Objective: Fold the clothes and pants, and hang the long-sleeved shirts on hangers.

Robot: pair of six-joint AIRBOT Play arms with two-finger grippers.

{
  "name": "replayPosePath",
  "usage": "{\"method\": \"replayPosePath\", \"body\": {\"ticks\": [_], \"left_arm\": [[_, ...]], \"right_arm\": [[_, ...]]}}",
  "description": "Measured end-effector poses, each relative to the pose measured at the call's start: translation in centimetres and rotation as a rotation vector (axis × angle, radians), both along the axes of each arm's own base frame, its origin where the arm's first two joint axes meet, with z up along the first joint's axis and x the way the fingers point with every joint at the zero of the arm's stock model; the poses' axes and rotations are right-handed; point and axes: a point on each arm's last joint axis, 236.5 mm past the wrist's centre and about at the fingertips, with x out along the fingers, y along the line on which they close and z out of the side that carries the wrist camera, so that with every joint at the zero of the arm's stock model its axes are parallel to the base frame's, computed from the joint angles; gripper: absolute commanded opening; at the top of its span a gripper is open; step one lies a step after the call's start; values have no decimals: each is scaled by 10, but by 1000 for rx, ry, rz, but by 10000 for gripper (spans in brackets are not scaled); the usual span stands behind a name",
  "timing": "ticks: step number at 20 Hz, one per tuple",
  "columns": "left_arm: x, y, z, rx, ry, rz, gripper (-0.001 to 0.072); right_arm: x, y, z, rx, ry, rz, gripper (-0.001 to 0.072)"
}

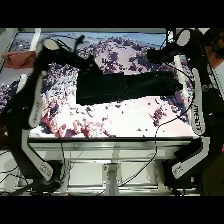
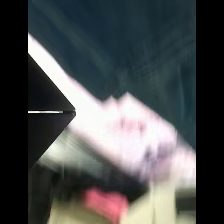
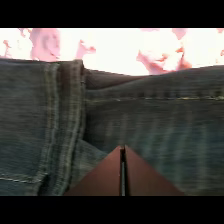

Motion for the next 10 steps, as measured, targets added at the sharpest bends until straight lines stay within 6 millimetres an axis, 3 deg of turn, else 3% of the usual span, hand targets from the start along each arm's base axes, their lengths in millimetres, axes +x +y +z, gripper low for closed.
{"method": "replayPosePath", "body": {"ticks": [4, 5, 6, 7, 10], "left_arm": [[8, 92, 27, 295, -155, 121, 52], [8, 108, 33, 334, -173, 147, 186], [7, 121, 35, 361, -179, 165, 323], [6, 132, 34, 385, -173, 180, 358], [-5, 154, 11, 429, -101, 199, 369]], "right_arm": [[-2, -12, 20, -43, -61, 38, 49], [-5, -16, 24, -56, -75, 45, 49], [-7, -18, 29, -66, -91, 53, 49], [-12, -19, 33, -74, -104, 63, 49], [-28, -26, 28, -94, -115, 70, 49]]}}
